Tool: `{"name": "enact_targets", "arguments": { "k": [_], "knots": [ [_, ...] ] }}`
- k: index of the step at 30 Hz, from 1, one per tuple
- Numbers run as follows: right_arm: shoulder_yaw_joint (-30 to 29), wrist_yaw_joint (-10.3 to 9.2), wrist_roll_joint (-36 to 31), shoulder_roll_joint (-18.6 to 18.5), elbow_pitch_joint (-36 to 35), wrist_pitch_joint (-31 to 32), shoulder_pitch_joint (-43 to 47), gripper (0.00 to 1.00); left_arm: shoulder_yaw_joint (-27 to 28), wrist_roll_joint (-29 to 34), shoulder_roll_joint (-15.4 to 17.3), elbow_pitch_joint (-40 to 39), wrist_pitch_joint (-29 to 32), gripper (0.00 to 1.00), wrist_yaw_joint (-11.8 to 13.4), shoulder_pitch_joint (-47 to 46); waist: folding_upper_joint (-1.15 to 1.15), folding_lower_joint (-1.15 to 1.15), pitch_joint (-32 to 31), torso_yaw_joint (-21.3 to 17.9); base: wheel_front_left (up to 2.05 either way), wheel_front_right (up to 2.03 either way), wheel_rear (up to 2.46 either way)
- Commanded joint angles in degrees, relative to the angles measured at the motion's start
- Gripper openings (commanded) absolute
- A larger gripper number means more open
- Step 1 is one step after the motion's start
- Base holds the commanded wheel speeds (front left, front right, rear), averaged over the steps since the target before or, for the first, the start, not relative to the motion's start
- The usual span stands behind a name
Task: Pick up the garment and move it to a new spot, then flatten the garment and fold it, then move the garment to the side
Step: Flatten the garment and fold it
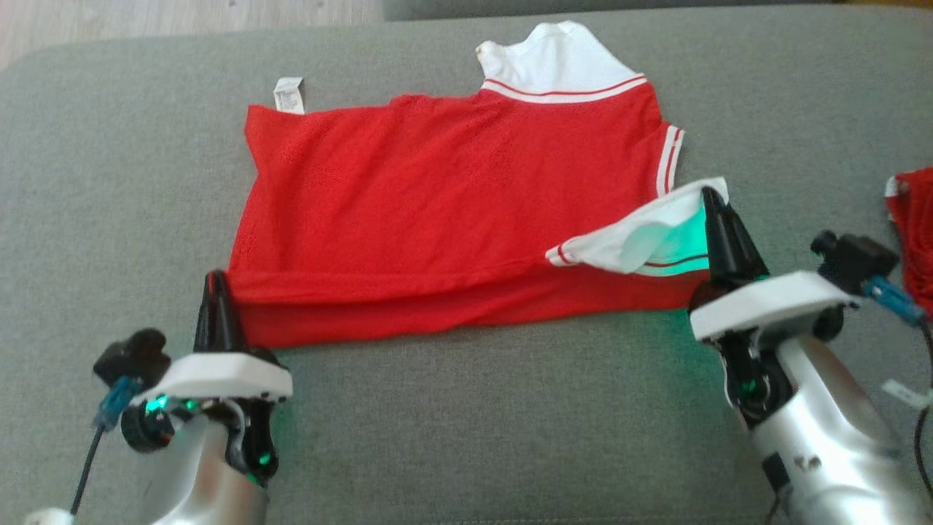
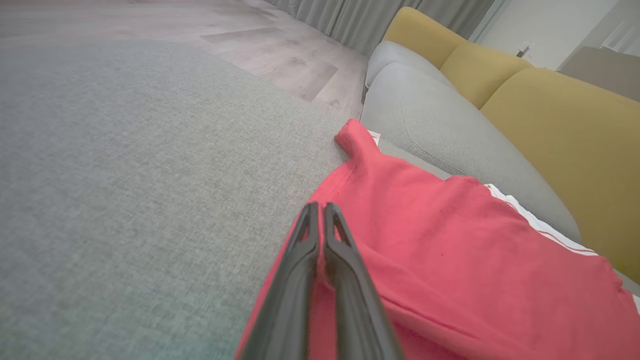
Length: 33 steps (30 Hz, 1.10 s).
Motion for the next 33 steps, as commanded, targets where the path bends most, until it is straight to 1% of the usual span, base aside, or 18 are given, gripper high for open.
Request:
{"name": "enact_targets", "arguments": {
  "k": [1,2,3,4,5,6,7,8,9,10,14,15,18,20,22,26,33],
  "knots": [
    [1.06,-0.04,-0.61,0.69,0.14,-0.93,-2.62,0.00,1.99,0.90,0.83,-0.57,-0.30,0.00,0.59,-2.18,0.00,-0.01,0.66,0.18,0.00,0.00,0.00],
    [1.09,-0.04,-0.90,1.04,1.40,-1.00,-3.58,0.00,1.99,1.32,0.83,-0.01,-0.30,0.00,0.80,-2.65,0.00,-0.01,0.90,0.18,0.00,0.00,0.00],
    [0.95,-0.04,-1.41,1.33,2.68,-1.06,-4.52,0.03,2.33,1.43,0.83,0.37,-0.30,0.00,1.16,-3.10,0.00,-0.01,1.13,0.14,0.00,0.00,0.00],
    [0.63,-0.04,-1.96,1.65,3.93,-1.11,-5.36,0.40,2.65,1.70,0.83,0.60,-0.30,0.00,1.56,-3.49,0.00,-0.01,1.32,0.12,0.00,0.00,0.00],
    [0.25,-0.04,-2.35,2.10,4.73,-1.14,-6.11,0.63,2.97,2.25,0.83,0.63,-0.30,0.00,2.03,-3.78,0.00,-0.01,1.48,0.11,0.00,0.00,0.00],
    [-0.79,-0.04,-2.89,2.52,4.92,-1.16,-6.72,0.98,3.38,2.63,0.83,0.50,-0.30,0.00,2.44,-3.95,0.00,-0.01,1.64,0.10,0.00,0.00,0.00],
    [-2.00,-0.04,-3.81,2.86,4.87,-1.17,-7.08,1.00,3.65,3.25,0.83,0.24,-0.30,0.00,2.79,-4.02,0.00,-0.01,1.77,0.11,0.00,0.00,0.00],
    [-2.96,-0.04,-4.83,3.22,4.68,-1.18,-7.20,1.00,3.87,4.18,0.83,-0.31,-0.30,0.20,3.04,-3.94,0.00,-0.01,1.84,0.15,0.00,0.00,0.00],
    [-3.96,-0.04,-6.28,3.46,4.26,-1.18,-7.15,1.00,4.17,5.20,0.83,-1.12,-0.30,0.63,3.30,-3.70,0.00,-0.01,1.85,0.17,0.00,0.00,0.00],
    [-4.95,-0.04,-8.45,3.57,3.41,-1.18,-6.94,1.00,4.39,6.36,0.83,-2.01,-0.30,1.00,3.51,-3.28,0.00,-0.01,1.82,0.19,0.00,0.00,0.00],
    [-10.01,-0.04,-19.33,4.45,0.02,-1.19,-3.64,1.00,5.50,12.55,0.83,-7.82,-0.30,1.00,4.68,-0.12,0.00,-0.01,1.12,0.19,0.00,0.00,0.00],
    [-10.01,-0.04,-19.33,4.45,0.02,-1.19,-3.64,1.00,5.50,12.55,0.83,-7.82,-0.30,1.00,4.68,-0.12,0.00,-0.01,1.12,0.19,0.00,0.00,0.00],
    [-12.42,-0.04,-27.63,5.64,-2.63,-1.19,-0.10,1.00,4.77,17.10,0.83,-11.48,-0.30,1.00,4.77,3.81,0.00,-0.01,0.11,0.09,0.00,0.00,0.00],
    [-14.33,-0.04,-31.78,6.41,-4.36,-1.20,2.53,1.00,3.69,19.86,0.83,-13.16,-0.30,1.00,4.84,6.55,0.00,-0.01,-0.86,0.11,0.00,0.00,0.00],
    [-15.27,-0.04,-35.02,6.96,-5.61,-1.20,5.29,1.00,3.01,21.43,0.83,-14.43,-0.30,1.00,5.48,9.33,0.00,-0.01,-1.95,0.08,0.00,0.00,0.00],
    [-16.60,-0.04,-38.00,7.46,-6.36,-1.20,10.16,1.00,1.23,22.62,0.83,-16.09,-0.30,1.00,6.41,14.64,0.00,-0.01,-4.31,0.17,0.00,0.00,0.00],
    [-15.77,-0.04,-35.82,7.54,-5.50,-1.20,16.21,1.00,-0.27,21.59,0.83,-17.56,-0.30,1.00,7.64,21.55,0.00,-0.01,-7.77,0.32,0.00,0.00,0.00]
  ]
}}
